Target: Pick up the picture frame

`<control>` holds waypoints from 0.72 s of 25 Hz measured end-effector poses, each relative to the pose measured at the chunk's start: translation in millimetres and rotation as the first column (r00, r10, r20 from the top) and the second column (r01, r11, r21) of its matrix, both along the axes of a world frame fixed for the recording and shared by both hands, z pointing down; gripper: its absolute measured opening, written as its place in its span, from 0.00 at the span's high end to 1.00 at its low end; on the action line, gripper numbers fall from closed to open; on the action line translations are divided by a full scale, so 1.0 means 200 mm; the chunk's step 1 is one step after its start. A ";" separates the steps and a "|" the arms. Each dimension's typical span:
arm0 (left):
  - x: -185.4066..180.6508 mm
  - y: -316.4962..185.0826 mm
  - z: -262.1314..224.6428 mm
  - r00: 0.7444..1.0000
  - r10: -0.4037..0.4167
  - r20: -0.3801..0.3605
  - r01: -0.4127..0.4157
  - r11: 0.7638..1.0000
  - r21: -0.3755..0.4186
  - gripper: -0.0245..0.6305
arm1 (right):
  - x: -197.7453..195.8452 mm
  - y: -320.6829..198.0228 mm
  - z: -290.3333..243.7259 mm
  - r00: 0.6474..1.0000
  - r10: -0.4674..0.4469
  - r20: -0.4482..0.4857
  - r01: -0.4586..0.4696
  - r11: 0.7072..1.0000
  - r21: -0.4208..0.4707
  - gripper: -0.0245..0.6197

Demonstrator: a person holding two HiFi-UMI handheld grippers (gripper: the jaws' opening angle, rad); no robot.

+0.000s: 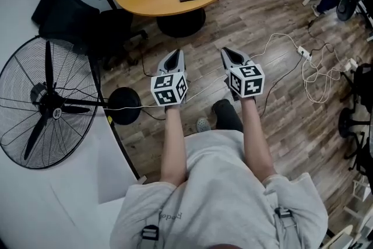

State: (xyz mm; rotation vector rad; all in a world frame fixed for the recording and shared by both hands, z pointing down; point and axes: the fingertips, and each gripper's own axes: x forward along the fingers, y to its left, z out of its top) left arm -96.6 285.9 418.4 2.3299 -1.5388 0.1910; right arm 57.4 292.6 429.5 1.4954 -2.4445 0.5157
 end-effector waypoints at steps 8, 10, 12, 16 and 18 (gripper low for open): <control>0.05 0.02 0.00 0.999 0.037 -0.022 -0.037 0.999 0.020 0.92 | 0.04 -0.02 0.03 1.000 0.029 0.005 -0.029 1.000 0.012 0.91; 0.05 0.00 0.00 0.999 0.039 -0.013 -0.039 0.999 0.019 0.89 | 0.03 -0.03 0.04 1.000 0.010 0.014 -0.010 1.000 0.004 0.85; 0.05 -0.02 0.02 0.999 0.041 0.000 -0.041 0.999 0.008 0.78 | 0.03 -0.06 0.05 1.000 0.002 0.015 -0.002 1.000 -0.001 0.83; 0.04 -0.09 0.03 0.999 0.028 0.023 -0.028 1.000 -0.004 0.75 | 0.04 -0.13 0.05 0.999 -0.009 0.037 0.010 1.000 -0.012 0.74; 0.04 -0.13 0.02 0.999 0.023 0.027 -0.023 1.000 -0.004 0.71 | 0.04 -0.17 0.05 0.999 -0.018 0.044 0.019 1.000 -0.013 0.72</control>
